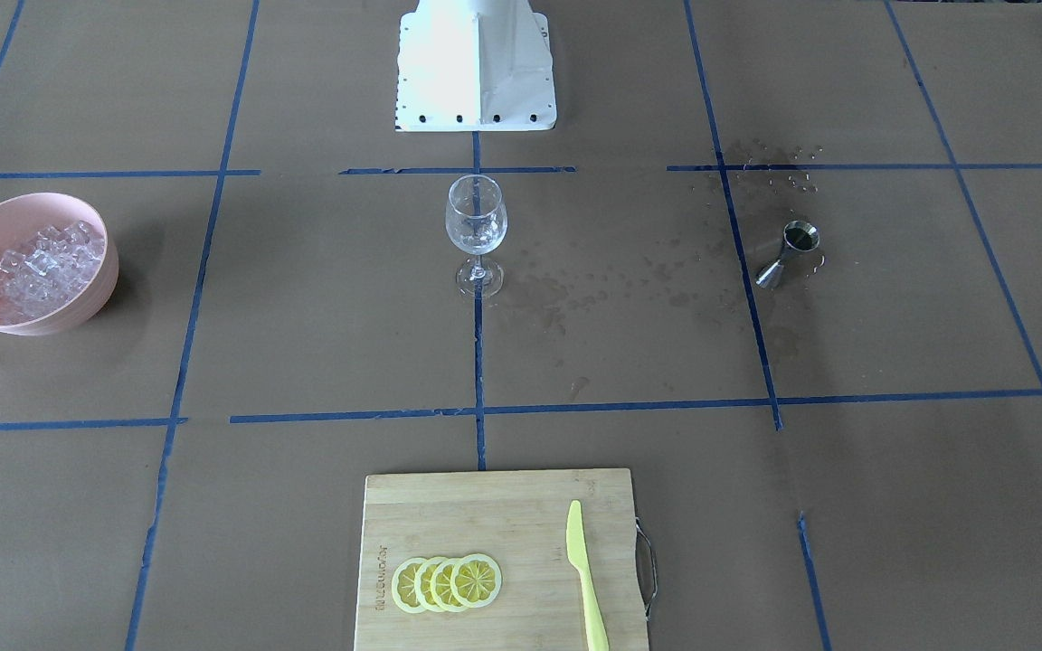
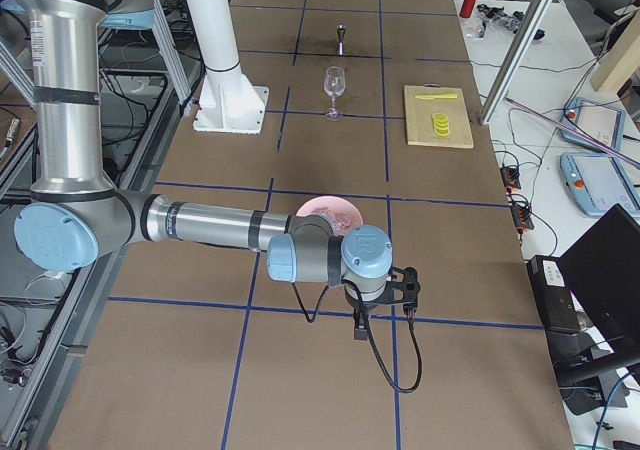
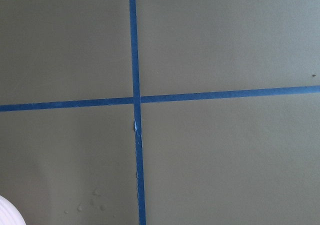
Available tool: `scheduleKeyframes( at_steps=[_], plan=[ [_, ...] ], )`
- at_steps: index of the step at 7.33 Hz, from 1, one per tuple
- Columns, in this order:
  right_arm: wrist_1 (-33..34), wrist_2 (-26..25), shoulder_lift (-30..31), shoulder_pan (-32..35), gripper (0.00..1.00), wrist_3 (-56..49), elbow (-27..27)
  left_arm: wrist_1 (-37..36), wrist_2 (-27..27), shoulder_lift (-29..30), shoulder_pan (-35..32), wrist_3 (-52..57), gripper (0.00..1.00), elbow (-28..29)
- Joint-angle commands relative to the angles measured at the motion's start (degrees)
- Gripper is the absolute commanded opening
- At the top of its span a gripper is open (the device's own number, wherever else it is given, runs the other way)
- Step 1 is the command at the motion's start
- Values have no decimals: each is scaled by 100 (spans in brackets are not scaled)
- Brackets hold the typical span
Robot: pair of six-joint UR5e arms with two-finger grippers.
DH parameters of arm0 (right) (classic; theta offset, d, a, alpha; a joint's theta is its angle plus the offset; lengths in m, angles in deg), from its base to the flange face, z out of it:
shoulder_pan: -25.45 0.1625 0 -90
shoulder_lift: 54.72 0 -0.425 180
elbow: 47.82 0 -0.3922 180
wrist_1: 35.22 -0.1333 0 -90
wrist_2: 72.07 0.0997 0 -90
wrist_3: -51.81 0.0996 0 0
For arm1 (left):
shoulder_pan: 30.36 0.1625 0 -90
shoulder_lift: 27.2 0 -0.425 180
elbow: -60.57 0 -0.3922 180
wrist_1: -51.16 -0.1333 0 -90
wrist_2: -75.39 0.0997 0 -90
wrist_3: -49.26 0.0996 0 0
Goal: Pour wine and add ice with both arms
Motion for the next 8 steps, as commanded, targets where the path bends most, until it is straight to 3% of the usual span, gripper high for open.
scheduleKeyframes(
  at_steps=[1, 3, 6, 8],
  plan=[
    [0, -72, -18, 0, 100, 0, 12, 9, 0, 12, 3, 0, 100, -45],
    [17, -116, -105, -9, 100, 9, 4, 9, 0, 21, 3, 0, 100, -430],
    [17, -64, -132, -114, 100, 26, 47, 18, 27, 345, 12, 0, 100, -1642],
    [18, 7, -396, -140, 100, 673, 30, 218, -26, 451, 256, -636, 100, -2109]
  ],
)
